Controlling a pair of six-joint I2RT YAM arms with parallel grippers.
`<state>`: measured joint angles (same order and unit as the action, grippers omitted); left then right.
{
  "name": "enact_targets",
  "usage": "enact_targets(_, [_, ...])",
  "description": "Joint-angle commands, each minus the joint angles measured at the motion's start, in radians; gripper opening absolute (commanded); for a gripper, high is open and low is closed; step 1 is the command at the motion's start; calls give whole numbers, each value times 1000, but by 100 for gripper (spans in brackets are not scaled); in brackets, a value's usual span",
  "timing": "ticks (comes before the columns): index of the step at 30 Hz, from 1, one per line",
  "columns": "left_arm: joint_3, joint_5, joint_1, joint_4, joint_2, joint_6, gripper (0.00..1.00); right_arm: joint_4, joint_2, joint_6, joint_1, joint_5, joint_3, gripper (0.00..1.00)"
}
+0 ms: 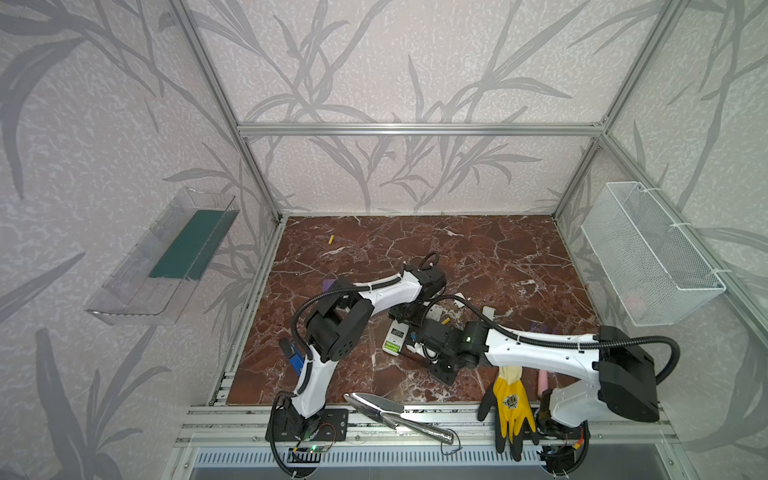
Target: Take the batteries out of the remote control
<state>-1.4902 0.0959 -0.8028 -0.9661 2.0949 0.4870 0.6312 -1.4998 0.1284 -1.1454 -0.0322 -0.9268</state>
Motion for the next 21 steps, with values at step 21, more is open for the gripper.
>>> enact_targets(21, [111, -184, -27, 159, 165, 35, 0, -441, -37, 23, 3, 44, 172, 0])
